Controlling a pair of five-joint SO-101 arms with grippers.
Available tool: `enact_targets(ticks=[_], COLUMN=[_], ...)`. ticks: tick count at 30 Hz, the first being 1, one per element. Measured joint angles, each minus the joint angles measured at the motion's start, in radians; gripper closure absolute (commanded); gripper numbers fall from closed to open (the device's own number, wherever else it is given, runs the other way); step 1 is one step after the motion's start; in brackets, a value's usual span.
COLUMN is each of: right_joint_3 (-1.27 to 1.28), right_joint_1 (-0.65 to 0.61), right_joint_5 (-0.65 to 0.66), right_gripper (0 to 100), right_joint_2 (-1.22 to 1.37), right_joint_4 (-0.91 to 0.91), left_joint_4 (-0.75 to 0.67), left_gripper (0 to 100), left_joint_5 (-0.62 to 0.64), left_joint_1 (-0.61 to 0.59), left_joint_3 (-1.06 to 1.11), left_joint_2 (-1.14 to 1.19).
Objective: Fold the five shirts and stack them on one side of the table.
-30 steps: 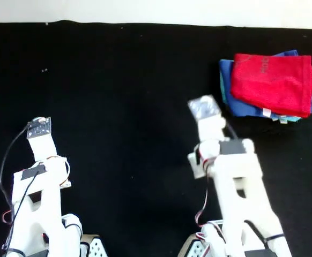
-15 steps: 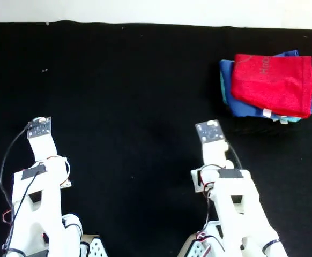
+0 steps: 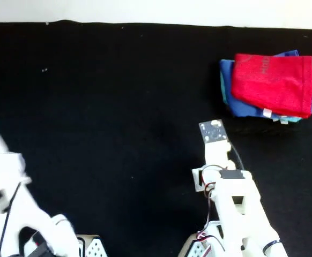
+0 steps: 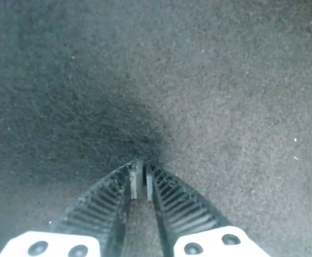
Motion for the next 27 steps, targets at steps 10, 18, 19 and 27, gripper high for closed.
enact_targets(ticks=[10, 18, 19, 27], right_joint_3=[0.0, 0.0, 0.0, 0.0], right_joint_1=[0.0, 0.0, 0.0, 0.002], right_joint_5=[0.0, 0.0, 0.0, 0.0], right_gripper=[99.3, 99.3, 99.3, 99.3], right_joint_2=[0.0, 0.0, 0.0, 0.0], right_joint_4=[0.0, 0.0, 0.0, 0.0], left_joint_4=[-0.226, -0.336, -0.336, -0.339], left_gripper=[80, 80, 80, 88], left_joint_5=[-0.189, -0.198, -0.199, -0.198], left_joint_1=[-0.354, -0.367, -0.367, -0.367], left_joint_3=[-0.241, -0.58, -0.617, -0.766], left_joint_2=[0.347, 0.832, 0.882, 1.088])
